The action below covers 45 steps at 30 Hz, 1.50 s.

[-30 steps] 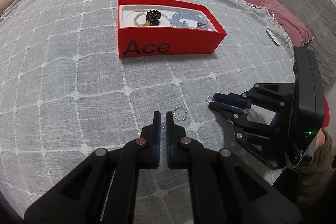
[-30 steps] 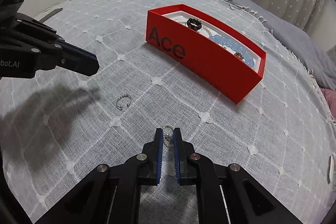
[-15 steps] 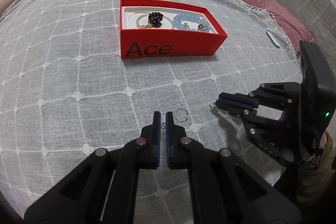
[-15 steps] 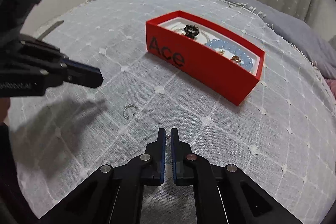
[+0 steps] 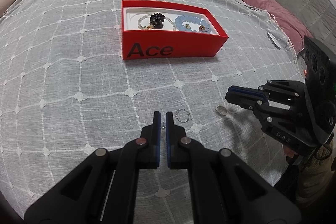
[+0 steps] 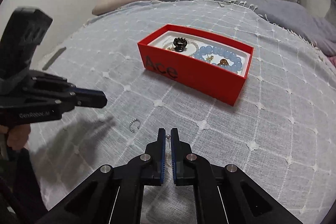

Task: Organize jewelry
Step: 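Carry both earrings into the red box and open both tools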

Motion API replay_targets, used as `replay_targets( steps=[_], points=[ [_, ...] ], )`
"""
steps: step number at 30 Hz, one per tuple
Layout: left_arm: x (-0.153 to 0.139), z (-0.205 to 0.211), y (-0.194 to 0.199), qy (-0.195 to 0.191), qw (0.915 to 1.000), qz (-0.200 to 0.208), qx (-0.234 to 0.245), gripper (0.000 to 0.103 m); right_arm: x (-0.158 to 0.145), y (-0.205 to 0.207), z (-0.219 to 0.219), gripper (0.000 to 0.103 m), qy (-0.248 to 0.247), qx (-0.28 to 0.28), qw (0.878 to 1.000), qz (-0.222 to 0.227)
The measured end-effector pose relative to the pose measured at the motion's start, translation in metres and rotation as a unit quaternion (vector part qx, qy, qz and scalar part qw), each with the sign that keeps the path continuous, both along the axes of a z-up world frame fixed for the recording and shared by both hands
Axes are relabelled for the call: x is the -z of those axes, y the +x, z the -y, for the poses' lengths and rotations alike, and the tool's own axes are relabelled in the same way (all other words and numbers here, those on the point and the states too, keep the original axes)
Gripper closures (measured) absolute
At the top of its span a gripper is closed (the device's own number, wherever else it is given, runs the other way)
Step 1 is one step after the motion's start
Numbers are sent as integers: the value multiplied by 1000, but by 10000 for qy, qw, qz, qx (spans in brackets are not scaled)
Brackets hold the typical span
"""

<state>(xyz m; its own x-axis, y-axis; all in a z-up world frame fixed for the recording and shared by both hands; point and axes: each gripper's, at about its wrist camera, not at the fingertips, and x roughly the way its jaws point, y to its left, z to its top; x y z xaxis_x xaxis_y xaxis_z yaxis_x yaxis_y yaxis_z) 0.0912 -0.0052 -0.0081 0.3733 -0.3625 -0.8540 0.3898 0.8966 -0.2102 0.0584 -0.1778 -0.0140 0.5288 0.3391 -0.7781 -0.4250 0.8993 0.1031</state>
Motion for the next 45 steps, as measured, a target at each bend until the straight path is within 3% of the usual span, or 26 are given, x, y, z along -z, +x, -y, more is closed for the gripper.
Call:
replay_targets(
  steps=[9, 20, 29, 39, 42, 45],
  points=[
    [-15, -2, 9, -218, 9996, 147, -38, 98, -25, 6, 10, 98, 420, 129, 9989, 160],
    [-44, 9, 69, -385, 9966, 619, -386, 98, -66, 50, 32, 98, 858, 435, 9943, 453],
    [-25, 28, 116, -173, 9968, 552, -552, 98, -47, 103, 38, 98, 795, 666, 9945, 175],
    [-12, 29, 126, -136, 9966, 498, -641, 98, -34, 121, 40, 97, 784, 767, 9939, 139],
    [-13, 32, 125, -72, 9969, 555, -557, 95, -34, 122, 42, 84, 843, 844, 9928, 126],
    [-13, 30, 124, -68, 9971, 508, -561, 95, -34, 121, 43, 84, 831, 870, 9927, 123]
  ],
)
